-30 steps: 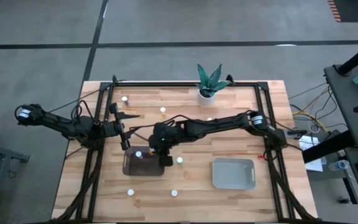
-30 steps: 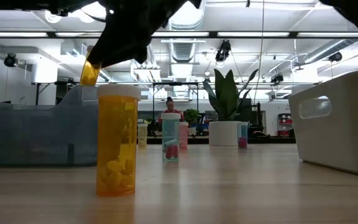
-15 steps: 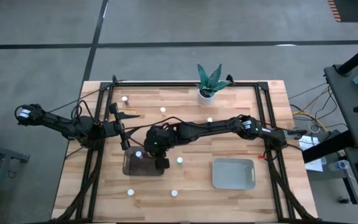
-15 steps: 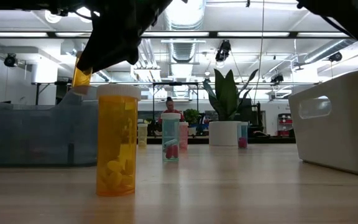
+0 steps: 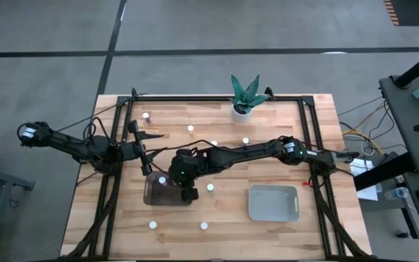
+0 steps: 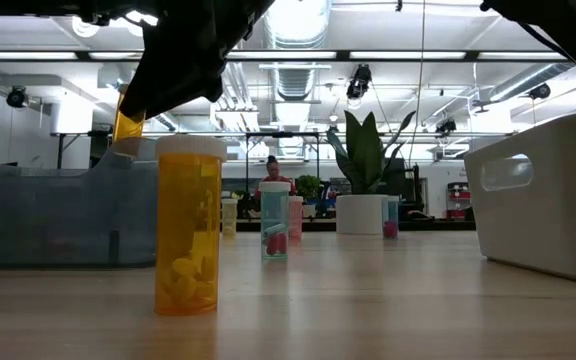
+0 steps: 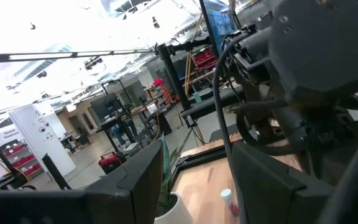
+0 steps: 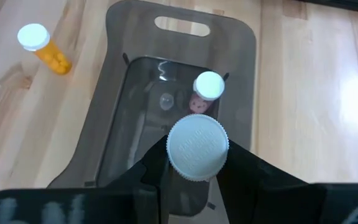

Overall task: Pick and place medicine bottles into bin by pill shape (circle, oval)
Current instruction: Put the top orange tablet bottle into the black bin

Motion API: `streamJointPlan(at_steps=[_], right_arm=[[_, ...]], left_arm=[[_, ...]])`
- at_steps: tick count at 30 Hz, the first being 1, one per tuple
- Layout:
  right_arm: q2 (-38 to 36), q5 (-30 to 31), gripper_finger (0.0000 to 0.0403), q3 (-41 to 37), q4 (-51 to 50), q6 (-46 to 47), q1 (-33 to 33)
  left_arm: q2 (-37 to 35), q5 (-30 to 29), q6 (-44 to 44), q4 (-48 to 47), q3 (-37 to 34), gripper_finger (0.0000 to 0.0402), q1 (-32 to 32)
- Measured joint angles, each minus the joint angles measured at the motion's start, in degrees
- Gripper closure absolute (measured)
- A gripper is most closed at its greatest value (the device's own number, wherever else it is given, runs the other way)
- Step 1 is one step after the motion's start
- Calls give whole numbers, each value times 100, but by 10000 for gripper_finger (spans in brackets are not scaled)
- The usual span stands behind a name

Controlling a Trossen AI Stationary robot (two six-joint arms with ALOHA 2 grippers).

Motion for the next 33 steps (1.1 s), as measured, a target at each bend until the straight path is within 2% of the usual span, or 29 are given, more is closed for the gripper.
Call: streamJointPlan(at_steps=[13, 22, 33], right_arm=[[0, -107, 310, -655, 1046, -83, 42], [0, -109, 310, -1060, 1058, -162, 42], [-2, -57, 307, -1087, 675, -222, 36]], left_arm=[[5, 2, 15, 8, 20, 226, 0], [2, 2, 15, 8, 20, 226, 0], [-4, 4, 15, 6, 20, 226, 0]])
